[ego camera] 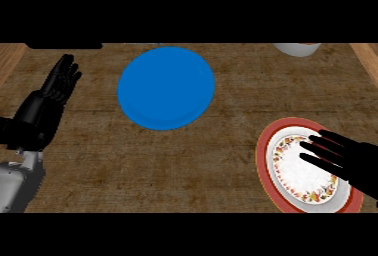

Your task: Pick the tomato from the plate and place it in the plate

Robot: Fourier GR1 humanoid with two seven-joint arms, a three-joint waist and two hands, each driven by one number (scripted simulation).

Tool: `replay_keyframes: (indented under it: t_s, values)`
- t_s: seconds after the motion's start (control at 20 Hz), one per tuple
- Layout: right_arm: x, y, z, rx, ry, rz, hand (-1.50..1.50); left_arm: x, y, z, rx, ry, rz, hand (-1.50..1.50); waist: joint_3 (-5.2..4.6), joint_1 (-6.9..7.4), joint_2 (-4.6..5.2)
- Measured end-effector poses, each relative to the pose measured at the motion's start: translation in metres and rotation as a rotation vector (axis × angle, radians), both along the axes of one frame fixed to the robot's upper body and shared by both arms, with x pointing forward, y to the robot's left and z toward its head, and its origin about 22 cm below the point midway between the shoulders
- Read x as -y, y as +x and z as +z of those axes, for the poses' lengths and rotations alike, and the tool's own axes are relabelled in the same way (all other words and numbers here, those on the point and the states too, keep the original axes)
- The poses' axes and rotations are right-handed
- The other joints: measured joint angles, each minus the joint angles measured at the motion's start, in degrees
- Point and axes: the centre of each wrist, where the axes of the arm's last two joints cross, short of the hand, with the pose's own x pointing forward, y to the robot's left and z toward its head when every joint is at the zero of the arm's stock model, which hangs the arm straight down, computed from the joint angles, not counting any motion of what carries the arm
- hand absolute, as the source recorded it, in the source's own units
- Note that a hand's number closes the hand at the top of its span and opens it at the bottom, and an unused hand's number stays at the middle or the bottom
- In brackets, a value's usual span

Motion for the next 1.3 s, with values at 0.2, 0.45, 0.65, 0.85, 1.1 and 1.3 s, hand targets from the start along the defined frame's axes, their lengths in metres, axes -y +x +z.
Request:
replay_keyframes:
  t_s: [0.2,0.45,0.65,0.85,1.1,1.3]
  values:
    - [0.003,0.009,-0.013,0.028,-0.047,-0.046,-1.5,-0.002,-0.001,0.003,0.002,0.003,0.002,0.0,0.0,0.06,0.0]
    - [0.011,0.024,-0.025,0.034,-0.08,-0.079,-1.5,-0.004,-0.001,0.004,0.001,0.002,0.002,0.0,0.02,0.03,0.02]
    - [0.012,0.039,-0.042,0.021,-0.094,-0.088,-1.5,-0.007,0.003,0.006,0.002,0.004,0.0,0.0,0.01,0.12,0.05]
    - [0.013,0.051,-0.053,-0.005,-0.12,-0.094,-1.5,-0.003,0.003,0.009,0.002,0.002,-0.002,0.0,0.0,0.13,0.03]
    - [0.02,0.057,-0.073,0.006,-0.151,-0.117,-1.5,0.005,0.003,0.007,0.009,0.005,0.004,0.0,0.01,0.01,0.02]
    - [0.018,0.061,-0.087,0.022,-0.159,-0.104,1.5,-0.004,0.001,0.003,0.001,0.005,0.006,0.0,-0.18,0.01,-0.11]
